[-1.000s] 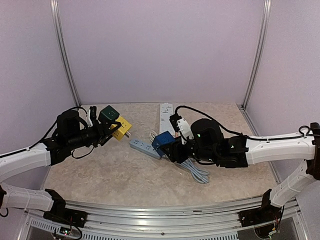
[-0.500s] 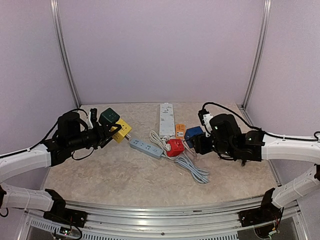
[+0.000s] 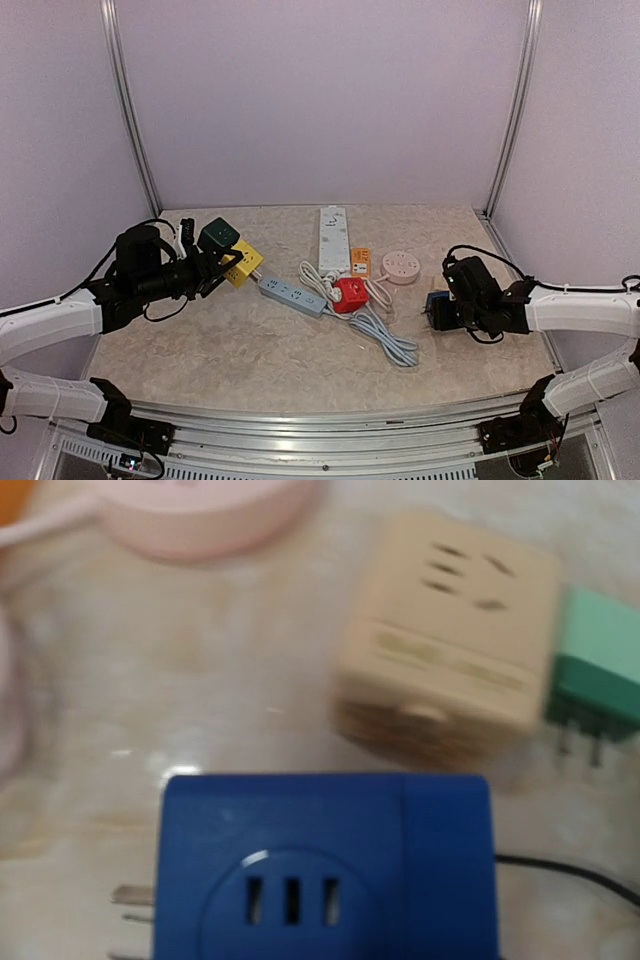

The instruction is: Pull the plug off the socket

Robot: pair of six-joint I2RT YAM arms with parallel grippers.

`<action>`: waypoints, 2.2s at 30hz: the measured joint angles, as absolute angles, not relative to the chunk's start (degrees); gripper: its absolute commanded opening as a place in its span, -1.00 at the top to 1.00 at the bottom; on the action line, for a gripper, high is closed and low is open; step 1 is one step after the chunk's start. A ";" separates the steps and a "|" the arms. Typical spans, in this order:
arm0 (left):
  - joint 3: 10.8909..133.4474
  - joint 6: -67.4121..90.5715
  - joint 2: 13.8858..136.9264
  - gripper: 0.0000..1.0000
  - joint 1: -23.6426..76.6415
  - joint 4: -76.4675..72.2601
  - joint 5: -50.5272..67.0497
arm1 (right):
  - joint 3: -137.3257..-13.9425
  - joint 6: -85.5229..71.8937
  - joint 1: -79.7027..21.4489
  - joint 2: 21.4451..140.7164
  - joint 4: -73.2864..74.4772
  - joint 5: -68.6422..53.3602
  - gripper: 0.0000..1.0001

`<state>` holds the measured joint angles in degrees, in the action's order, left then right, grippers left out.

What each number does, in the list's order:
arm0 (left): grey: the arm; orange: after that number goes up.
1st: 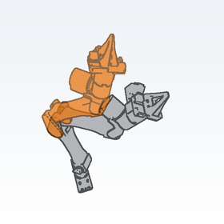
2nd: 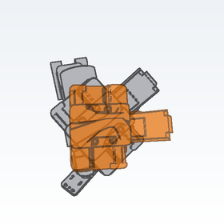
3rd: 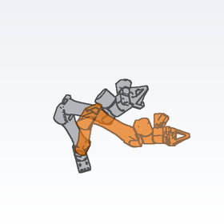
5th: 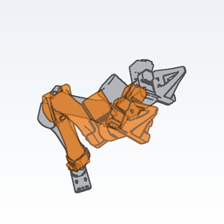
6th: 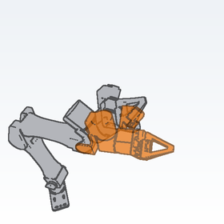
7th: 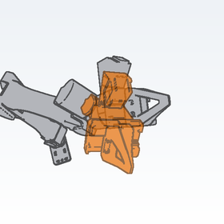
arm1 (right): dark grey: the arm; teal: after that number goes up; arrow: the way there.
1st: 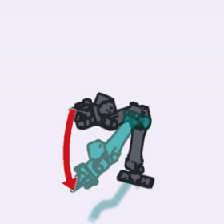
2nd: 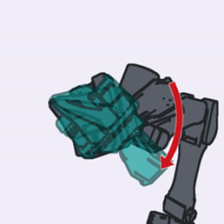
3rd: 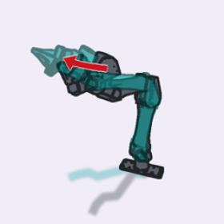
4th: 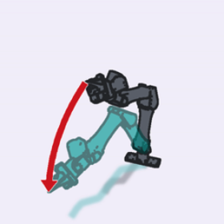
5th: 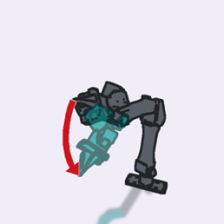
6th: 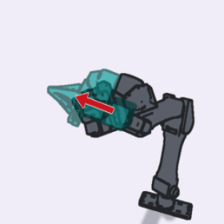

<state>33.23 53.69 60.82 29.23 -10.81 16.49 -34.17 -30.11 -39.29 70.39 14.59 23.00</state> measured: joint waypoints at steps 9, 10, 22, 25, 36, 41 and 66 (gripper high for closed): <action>33.23 53.71 60.82 0.30 29.17 -10.76 16.51 | -31.35 -30.35 -32.21 70.41 13.67 23.20 1.00; 33.23 53.69 60.82 0.30 29.17 -10.76 16.51 | -31.16 -30.35 -31.73 70.41 13.45 23.18 1.00; 33.23 53.69 60.82 0.30 29.17 -10.76 16.99 | -29.12 -30.98 -27.31 70.41 10.85 22.11 0.14; 33.23 53.69 60.82 0.30 29.17 -10.76 17.41 | -29.12 -31.05 -27.22 70.39 10.85 21.93 -0.13; 33.23 53.69 60.84 0.30 29.17 -10.76 18.02 | -29.10 -30.81 -27.20 66.74 11.38 21.32 -0.80; 33.23 53.69 60.93 0.30 29.17 -10.79 18.50 | -29.12 -28.75 -27.20 61.41 12.45 18.92 -0.75; 41.04 50.17 74.02 0.30 41.69 -18.22 21.47 | -42.35 -10.15 -65.95 75.70 -23.88 9.02 -0.79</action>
